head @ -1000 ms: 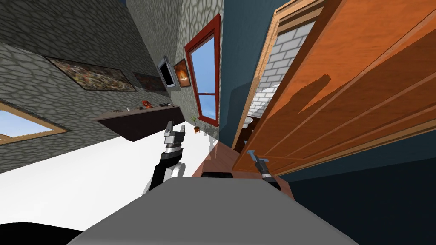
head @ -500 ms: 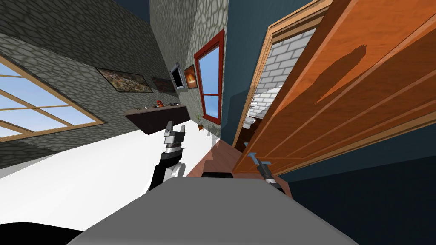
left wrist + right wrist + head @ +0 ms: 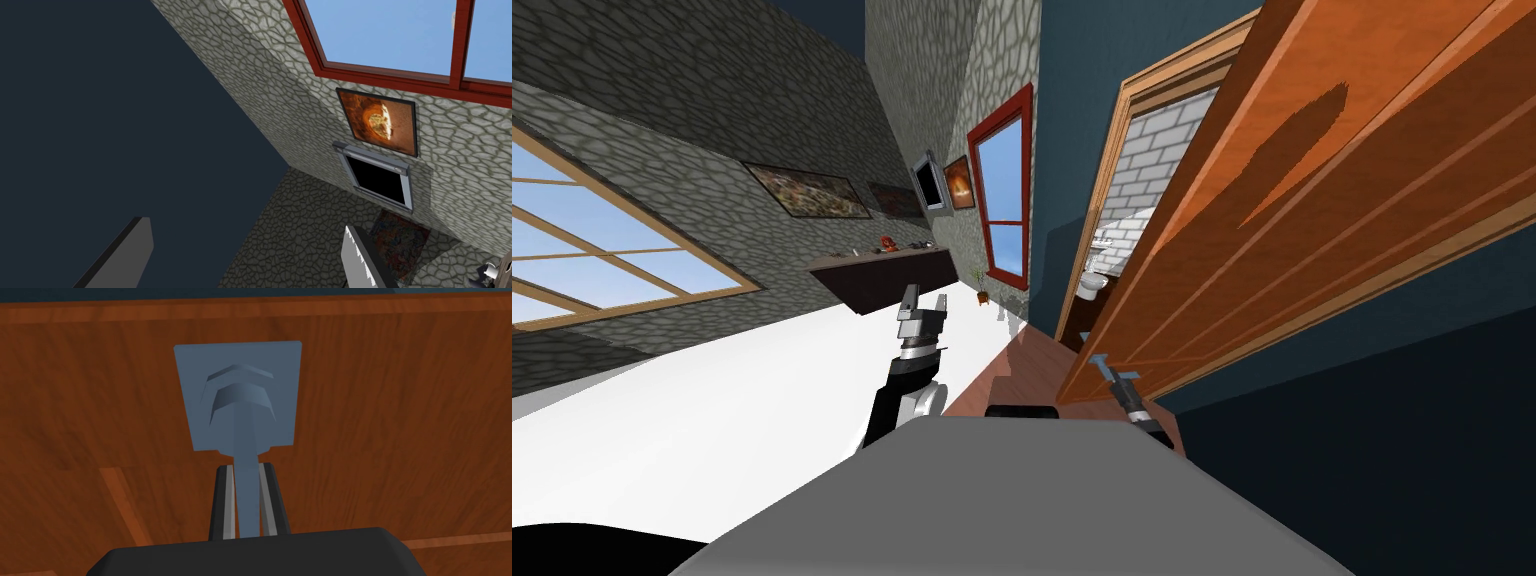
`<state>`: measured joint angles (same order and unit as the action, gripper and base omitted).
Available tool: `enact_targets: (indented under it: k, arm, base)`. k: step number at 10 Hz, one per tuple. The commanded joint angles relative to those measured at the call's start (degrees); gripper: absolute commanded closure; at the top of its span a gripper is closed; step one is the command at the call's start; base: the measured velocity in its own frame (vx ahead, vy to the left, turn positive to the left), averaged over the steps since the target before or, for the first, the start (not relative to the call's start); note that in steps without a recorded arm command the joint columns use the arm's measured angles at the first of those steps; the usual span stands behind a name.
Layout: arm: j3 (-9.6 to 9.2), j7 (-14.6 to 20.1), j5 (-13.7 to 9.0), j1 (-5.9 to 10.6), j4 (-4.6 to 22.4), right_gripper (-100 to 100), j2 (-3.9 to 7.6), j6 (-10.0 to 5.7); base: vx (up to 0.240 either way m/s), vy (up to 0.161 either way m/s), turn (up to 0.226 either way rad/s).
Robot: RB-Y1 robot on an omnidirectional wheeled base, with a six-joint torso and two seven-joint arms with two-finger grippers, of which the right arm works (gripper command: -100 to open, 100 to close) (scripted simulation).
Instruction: Pull the door open
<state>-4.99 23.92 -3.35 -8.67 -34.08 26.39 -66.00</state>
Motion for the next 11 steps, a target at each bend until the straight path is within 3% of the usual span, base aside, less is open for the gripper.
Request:
enact_targets:
  k: [1,6,7,9,10,11]
  arm:
    - [-0.78,0.55,1.62,1.5,1.3,100,-0.64,-0.36]
    - [-1.56,1.55,5.22,6.2,4.25,100,-1.59,-0.35]
    - [-1.56,1.55,5.22,6.2,3.98,100,-1.59,-0.35]
    - [-2.05,2.17,7.48,9.15,6.09,100,-2.19,-0.34]
    - [-2.05,2.17,7.48,9.15,5.07,100,-2.19,-0.34]
    - [-2.05,2.17,7.48,9.15,5.76,100,-2.19,-0.34]
  base:
    - [-0.17,-0.054,-0.039]
    - [-0.165,-0.055,-0.029]
    - [-0.092,-0.039,0.003]
    - [-0.163,-0.05,-0.018]
    - [-0.12,-0.041,-0.014]
    - [-0.038,-0.035,0.005]
